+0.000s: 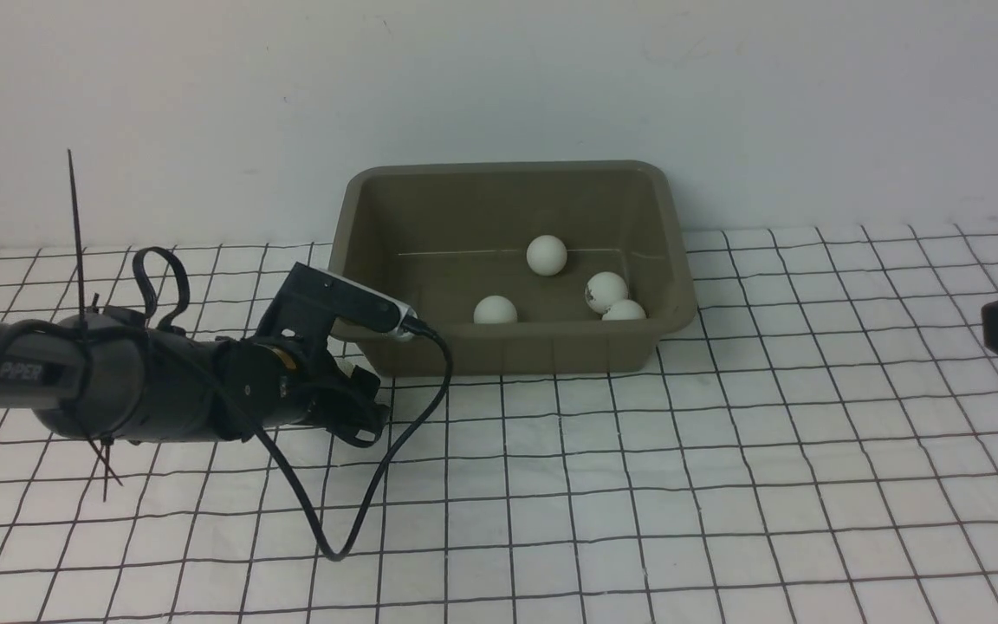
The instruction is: Put the table tennis balls into the box on the white checkered tablecloth.
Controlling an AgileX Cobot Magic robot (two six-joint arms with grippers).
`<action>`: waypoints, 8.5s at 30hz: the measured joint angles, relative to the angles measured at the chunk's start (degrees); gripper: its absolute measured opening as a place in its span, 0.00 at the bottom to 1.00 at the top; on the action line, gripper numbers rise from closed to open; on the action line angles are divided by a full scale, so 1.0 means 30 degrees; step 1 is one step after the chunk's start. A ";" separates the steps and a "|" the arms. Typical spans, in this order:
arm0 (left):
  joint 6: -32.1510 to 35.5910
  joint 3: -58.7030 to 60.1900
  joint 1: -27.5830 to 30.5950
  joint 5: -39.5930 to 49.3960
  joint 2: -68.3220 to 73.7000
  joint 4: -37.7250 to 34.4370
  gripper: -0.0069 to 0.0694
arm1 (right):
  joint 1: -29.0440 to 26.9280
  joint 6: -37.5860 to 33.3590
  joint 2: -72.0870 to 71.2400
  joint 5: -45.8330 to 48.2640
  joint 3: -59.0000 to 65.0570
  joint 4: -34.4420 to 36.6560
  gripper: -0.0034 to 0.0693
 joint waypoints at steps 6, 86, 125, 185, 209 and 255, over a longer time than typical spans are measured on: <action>0.0000 0.0000 0.0000 -0.0757 0.0052 0.0000 0.73 | 0.0000 0.0000 0.0000 0.0000 0.0000 0.0000 0.68; 0.5883 -1.0111 -0.0551 1.1739 -0.0933 -0.4687 0.68 | 0.0000 -0.0890 0.0000 0.0064 0.0000 0.0496 0.68; -0.4091 -0.9300 -0.0207 2.4171 -1.1438 0.5773 0.51 | 0.0000 0.2183 -0.5670 0.1851 0.0377 -0.2233 0.68; -0.3522 -0.9300 -0.0207 2.0599 -1.1438 -0.0724 0.44 | 0.0000 0.2576 -1.0387 -0.0193 0.8377 -0.3582 0.68; -0.8911 -0.8043 -0.0207 2.3159 -2.2749 0.9077 0.44 | 0.0000 0.2561 -1.0387 0.0271 0.8377 -0.3582 0.68; -1.3765 1.3907 0.6348 0.9898 -3.0067 1.1675 0.44 | 0.0000 0.2538 -1.0430 0.0285 0.8377 -0.3588 0.68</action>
